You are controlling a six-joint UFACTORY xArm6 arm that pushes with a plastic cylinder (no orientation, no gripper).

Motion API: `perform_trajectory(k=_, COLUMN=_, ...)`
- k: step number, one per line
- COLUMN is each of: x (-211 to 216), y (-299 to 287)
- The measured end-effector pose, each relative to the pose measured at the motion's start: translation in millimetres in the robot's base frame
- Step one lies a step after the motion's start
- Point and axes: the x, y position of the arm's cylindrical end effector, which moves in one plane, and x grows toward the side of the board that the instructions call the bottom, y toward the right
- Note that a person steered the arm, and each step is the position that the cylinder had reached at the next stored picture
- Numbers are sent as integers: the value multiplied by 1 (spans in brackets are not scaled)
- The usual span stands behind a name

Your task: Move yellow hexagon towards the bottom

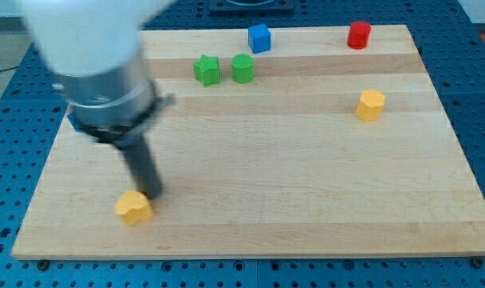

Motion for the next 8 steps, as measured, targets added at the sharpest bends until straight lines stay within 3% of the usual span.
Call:
perform_trajectory(k=1, x=2, y=63)
perform_trajectory(k=2, x=31, y=69)
perform_trajectory(k=4, x=-27, y=-54)
perform_trajectory(k=5, x=-31, y=-8)
perform_trajectory(k=7, x=-46, y=9)
perform_trajectory(k=8, x=-83, y=32)
